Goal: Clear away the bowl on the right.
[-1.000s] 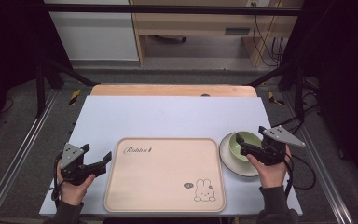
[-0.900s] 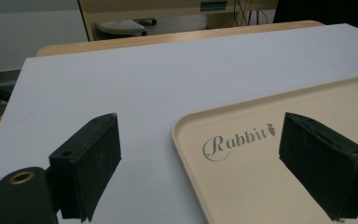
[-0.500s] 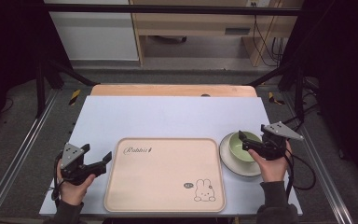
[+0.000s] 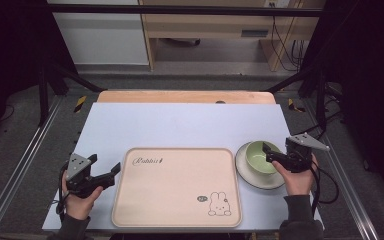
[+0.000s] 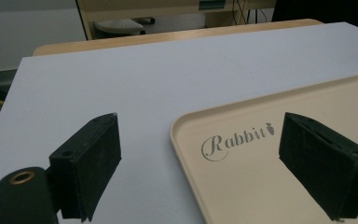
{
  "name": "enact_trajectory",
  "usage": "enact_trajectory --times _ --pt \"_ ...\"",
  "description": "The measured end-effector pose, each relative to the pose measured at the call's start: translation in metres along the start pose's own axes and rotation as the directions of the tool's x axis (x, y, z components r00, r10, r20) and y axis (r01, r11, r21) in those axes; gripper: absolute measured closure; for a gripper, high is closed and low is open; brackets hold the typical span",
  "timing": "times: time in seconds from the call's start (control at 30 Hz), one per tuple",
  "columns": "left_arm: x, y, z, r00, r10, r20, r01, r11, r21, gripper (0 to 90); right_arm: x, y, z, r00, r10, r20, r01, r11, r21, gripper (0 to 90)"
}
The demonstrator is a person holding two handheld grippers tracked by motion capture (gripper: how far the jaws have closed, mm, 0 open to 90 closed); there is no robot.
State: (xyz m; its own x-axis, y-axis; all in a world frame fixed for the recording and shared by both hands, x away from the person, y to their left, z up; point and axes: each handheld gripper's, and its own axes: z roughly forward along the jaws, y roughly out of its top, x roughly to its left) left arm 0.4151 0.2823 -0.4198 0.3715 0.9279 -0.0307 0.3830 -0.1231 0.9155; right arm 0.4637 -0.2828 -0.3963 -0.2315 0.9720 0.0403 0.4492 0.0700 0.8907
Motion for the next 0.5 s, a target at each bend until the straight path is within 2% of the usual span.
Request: enact_trajectory --times 0.5 --pt "-0.002 0.0 0.0 1.0 0.006 0.005 -0.006 1.0 -0.001 12.5 -0.012 -0.006 0.003 0.9994 0.018 0.031 -0.02 0.999 0.05 18.9"
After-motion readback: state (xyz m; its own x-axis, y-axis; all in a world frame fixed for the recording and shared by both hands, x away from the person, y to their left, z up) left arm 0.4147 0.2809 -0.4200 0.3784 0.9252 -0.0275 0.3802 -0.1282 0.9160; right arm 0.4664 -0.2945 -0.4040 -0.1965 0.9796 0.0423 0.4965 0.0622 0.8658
